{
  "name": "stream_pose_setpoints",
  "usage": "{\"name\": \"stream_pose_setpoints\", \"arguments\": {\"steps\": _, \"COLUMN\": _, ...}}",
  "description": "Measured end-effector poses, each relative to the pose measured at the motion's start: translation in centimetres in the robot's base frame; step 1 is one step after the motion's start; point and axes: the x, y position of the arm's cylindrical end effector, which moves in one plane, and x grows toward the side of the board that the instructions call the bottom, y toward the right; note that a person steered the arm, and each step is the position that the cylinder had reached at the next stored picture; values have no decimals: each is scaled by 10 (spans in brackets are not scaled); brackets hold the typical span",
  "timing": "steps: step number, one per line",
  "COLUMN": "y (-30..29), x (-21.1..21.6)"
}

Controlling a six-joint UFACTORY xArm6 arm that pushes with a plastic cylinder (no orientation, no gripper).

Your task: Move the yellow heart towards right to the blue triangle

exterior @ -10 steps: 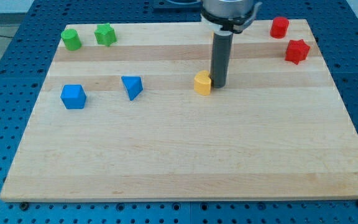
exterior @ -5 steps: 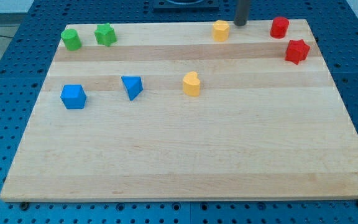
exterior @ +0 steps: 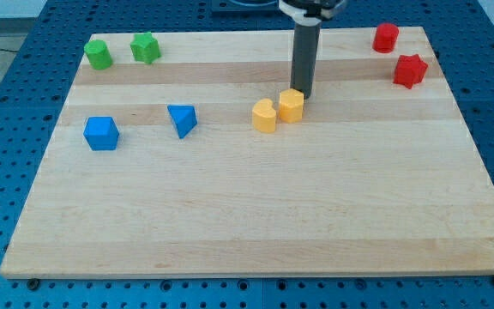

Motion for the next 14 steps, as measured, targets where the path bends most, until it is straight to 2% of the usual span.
{"name": "stream_pose_setpoints", "arguments": {"steps": 1, "y": -45, "x": -10}}
{"name": "stream_pose_setpoints", "arguments": {"steps": 2, "y": -60, "x": 11}}
{"name": "stream_pose_setpoints", "arguments": {"steps": 3, "y": -45, "x": 28}}
{"name": "stream_pose_setpoints", "arguments": {"steps": 5, "y": -14, "x": 20}}
{"name": "stream_pose_setpoints", "arguments": {"steps": 6, "y": -8, "x": 33}}
{"name": "stream_pose_setpoints", "arguments": {"steps": 8, "y": -18, "x": 91}}
{"name": "stream_pose_setpoints", "arguments": {"steps": 9, "y": -36, "x": 92}}
{"name": "stream_pose_setpoints", "arguments": {"steps": 10, "y": -50, "x": 75}}
{"name": "stream_pose_setpoints", "arguments": {"steps": 12, "y": -51, "x": 62}}
{"name": "stream_pose_setpoints", "arguments": {"steps": 13, "y": -41, "x": 30}}
{"name": "stream_pose_setpoints", "arguments": {"steps": 14, "y": 25, "x": 16}}
